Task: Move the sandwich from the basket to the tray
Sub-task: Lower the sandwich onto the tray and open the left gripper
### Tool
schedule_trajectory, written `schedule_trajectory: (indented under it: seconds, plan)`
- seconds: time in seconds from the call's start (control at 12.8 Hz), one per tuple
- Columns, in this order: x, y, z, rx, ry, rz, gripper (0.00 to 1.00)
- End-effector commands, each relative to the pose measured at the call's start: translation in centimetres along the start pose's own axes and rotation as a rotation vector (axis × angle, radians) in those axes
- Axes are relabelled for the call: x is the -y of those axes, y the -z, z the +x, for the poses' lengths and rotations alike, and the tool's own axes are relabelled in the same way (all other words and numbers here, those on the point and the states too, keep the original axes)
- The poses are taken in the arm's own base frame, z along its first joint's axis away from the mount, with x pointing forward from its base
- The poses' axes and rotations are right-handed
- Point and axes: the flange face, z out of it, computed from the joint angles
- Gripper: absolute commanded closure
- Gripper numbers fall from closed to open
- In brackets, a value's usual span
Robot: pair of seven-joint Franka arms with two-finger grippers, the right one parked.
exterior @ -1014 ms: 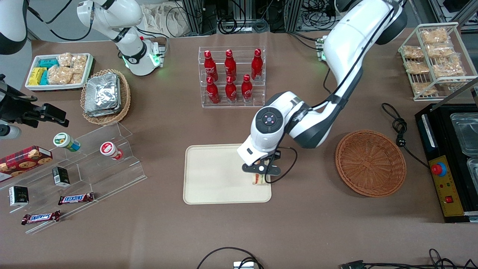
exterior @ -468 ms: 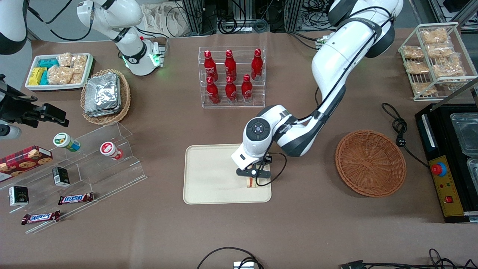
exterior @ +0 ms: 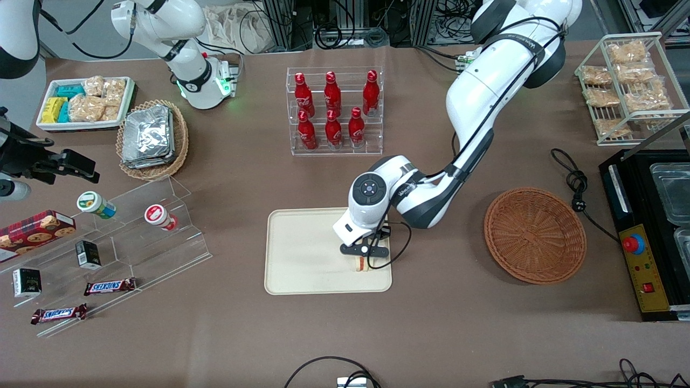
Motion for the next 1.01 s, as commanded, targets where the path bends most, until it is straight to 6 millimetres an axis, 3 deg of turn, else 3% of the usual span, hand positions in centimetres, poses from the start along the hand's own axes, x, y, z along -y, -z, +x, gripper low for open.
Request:
schedule_trajectory:
  seconds: [0.0, 0.23, 0.47, 0.7, 0.94]
  plan:
    - [-0.8, 0.5, 0.6, -0.053, 0.067, -0.013, 0.0]
    - [-0.7, 1.9, 1.0, -0.094, 0.114, 0.0, 0.0]
    - [0.0, 6.3, 1.9, -0.132, 0.167, -0.011, 0.0]
    - [3.4, 10.8, 3.1, -0.124, 0.218, 0.063, 0.0]
    - [8.8, 17.3, 4.7, -0.116, 0.322, 0.083, 0.0]
